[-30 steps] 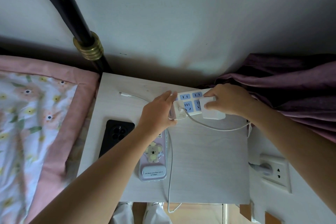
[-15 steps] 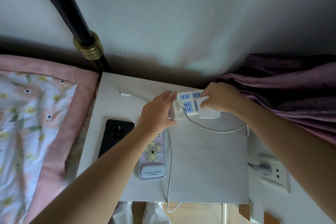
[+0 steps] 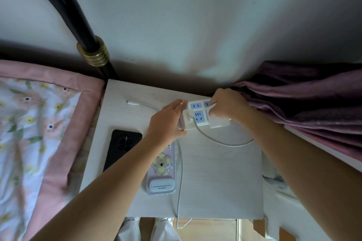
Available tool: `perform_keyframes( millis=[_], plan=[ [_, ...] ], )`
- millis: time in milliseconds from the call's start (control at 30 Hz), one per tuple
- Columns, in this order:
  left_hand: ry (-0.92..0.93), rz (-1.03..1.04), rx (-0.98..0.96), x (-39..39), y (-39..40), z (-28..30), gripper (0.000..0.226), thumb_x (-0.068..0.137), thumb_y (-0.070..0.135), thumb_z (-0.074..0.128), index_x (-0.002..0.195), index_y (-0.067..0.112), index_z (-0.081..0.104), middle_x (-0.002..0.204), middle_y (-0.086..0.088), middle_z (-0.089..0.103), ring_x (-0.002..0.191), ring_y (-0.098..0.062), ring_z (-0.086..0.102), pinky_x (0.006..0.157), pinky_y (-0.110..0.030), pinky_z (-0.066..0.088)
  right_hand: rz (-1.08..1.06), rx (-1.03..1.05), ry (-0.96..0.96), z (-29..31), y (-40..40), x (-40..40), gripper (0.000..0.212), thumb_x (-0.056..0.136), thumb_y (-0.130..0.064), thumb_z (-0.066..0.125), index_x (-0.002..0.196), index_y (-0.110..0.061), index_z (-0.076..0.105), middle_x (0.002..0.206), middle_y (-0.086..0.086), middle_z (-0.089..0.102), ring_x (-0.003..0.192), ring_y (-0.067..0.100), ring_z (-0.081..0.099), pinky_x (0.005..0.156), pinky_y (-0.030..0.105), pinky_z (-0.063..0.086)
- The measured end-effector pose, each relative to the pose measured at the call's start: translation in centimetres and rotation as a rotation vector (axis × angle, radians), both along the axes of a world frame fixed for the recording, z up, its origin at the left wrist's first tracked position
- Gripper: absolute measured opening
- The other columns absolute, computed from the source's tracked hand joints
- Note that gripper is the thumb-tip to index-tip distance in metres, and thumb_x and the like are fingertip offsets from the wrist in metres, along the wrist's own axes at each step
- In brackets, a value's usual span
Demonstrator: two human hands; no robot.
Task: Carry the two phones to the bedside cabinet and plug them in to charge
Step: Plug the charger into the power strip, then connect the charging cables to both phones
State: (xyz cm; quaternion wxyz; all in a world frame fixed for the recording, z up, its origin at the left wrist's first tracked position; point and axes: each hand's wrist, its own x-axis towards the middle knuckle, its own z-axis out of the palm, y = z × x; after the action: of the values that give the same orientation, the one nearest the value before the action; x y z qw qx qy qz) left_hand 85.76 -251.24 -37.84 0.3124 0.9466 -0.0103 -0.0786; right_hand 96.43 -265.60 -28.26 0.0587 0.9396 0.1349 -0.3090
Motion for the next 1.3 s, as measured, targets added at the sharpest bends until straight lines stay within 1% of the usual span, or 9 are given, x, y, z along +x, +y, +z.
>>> perform_keyframes(
  millis=[233, 333, 433, 600, 800, 867, 1000, 1133, 1300],
  plan=[
    [0.063, -0.044, -0.059, -0.5, 1.1, -0.5, 0.089, 0.067, 0.031, 0.082, 0.142, 0.027, 0.033, 0.152, 0.008, 0.034, 0.130, -0.014, 0.045, 0.097, -0.038, 0.050, -0.010, -0.020, 0.008, 0.2, 0.2, 0.1, 0.027, 0.071, -0.016, 0.063, 0.096, -0.011, 0.071, 0.077, 0.008, 0.060, 0.074, 0.030, 0.058, 0.064, 0.027, 0.044],
    [-0.063, 0.071, 0.038, -1.3, 3.7, 0.1, 0.071, 0.074, 0.030, 0.078, 0.137, 0.023, 0.045, 0.145, 0.003, 0.046, 0.131, -0.016, 0.046, 0.107, -0.041, 0.040, 0.040, -0.061, 0.028, 0.7, 0.1, -0.1, 0.023, 0.070, -0.019, 0.065, 0.092, -0.017, 0.070, 0.074, 0.004, 0.059, 0.071, 0.028, 0.056, 0.059, 0.024, 0.040],
    [-0.120, 0.295, 0.203, -2.1, 7.3, 0.2, 0.050, 0.082, 0.030, 0.069, 0.128, 0.022, 0.053, 0.132, 0.000, 0.057, 0.122, -0.022, 0.052, 0.097, -0.042, 0.042, 0.087, -0.091, 0.045, 1.1, 0.2, 0.1, 0.013, 0.072, -0.028, 0.066, 0.083, -0.022, 0.064, 0.075, 0.002, 0.061, 0.073, 0.026, 0.059, 0.059, 0.024, 0.039],
    [-0.023, 0.243, 0.277, -1.5, 9.3, 0.4, 0.008, 0.086, 0.016, 0.062, 0.092, 0.018, 0.065, 0.097, -0.002, 0.061, 0.094, -0.027, 0.056, 0.072, -0.036, 0.036, 0.015, 0.060, -0.005, 2.4, 0.8, 0.8, 0.029, 0.073, -0.037, 0.063, 0.063, -0.011, 0.056, 0.064, 0.004, 0.061, 0.068, 0.026, 0.062, 0.062, 0.029, 0.046],
    [-0.060, 0.109, 0.359, -2.7, 8.5, 0.3, 0.006, 0.087, 0.016, 0.061, 0.091, 0.013, 0.063, 0.095, -0.005, 0.061, 0.091, -0.027, 0.055, 0.067, -0.033, 0.031, -0.052, 0.317, -0.096, 6.8, 4.5, -1.2, 0.034, 0.081, -0.036, 0.059, 0.100, -0.010, 0.069, 0.102, 0.010, 0.071, 0.094, 0.029, 0.065, 0.088, 0.040, 0.052],
    [-0.084, 0.169, 0.207, -2.8, 8.0, 0.6, 0.007, 0.088, 0.020, 0.062, 0.091, 0.014, 0.062, 0.093, -0.002, 0.063, 0.087, -0.023, 0.058, 0.069, -0.032, 0.036, -0.040, 0.433, -0.139, 7.9, 5.8, -2.5, 0.030, 0.083, -0.032, 0.060, 0.103, -0.012, 0.069, 0.103, 0.005, 0.072, 0.097, 0.026, 0.064, 0.088, 0.038, 0.052],
    [0.049, 0.490, -0.640, -2.9, 5.6, 3.8, 0.010, 0.078, 0.009, 0.074, 0.086, 0.008, 0.069, 0.082, 0.000, 0.070, 0.074, -0.006, 0.064, 0.070, -0.012, 0.047, 0.005, 0.561, -0.038, 7.9, 8.2, -4.8, 0.023, 0.084, -0.023, 0.060, 0.105, -0.022, 0.069, 0.097, -0.006, 0.071, 0.097, 0.016, 0.064, 0.087, 0.030, 0.050],
    [0.183, 0.773, -1.269, -3.9, 4.2, 6.1, 0.006, 0.077, 0.018, 0.073, 0.079, 0.014, 0.069, 0.071, 0.006, 0.065, 0.071, -0.007, 0.059, 0.076, -0.020, 0.047, -0.008, 0.492, 0.023, 6.1, 9.5, -5.8, 0.018, 0.084, -0.023, 0.059, 0.097, -0.019, 0.071, 0.102, -0.002, 0.071, 0.095, 0.018, 0.065, 0.083, 0.029, 0.050],
    [0.308, 0.910, -1.409, -7.5, 3.2, 6.7, 0.027, 0.098, 0.029, 0.045, 0.076, 0.016, 0.057, 0.070, 0.005, 0.062, 0.069, -0.008, 0.061, 0.077, -0.025, 0.050, -0.063, 0.529, 0.109, 4.7, 10.4, -7.5, 0.021, 0.086, -0.020, 0.056, 0.099, -0.016, 0.071, 0.102, -0.001, 0.072, 0.096, 0.016, 0.066, 0.084, 0.026, 0.048]
  ],
)
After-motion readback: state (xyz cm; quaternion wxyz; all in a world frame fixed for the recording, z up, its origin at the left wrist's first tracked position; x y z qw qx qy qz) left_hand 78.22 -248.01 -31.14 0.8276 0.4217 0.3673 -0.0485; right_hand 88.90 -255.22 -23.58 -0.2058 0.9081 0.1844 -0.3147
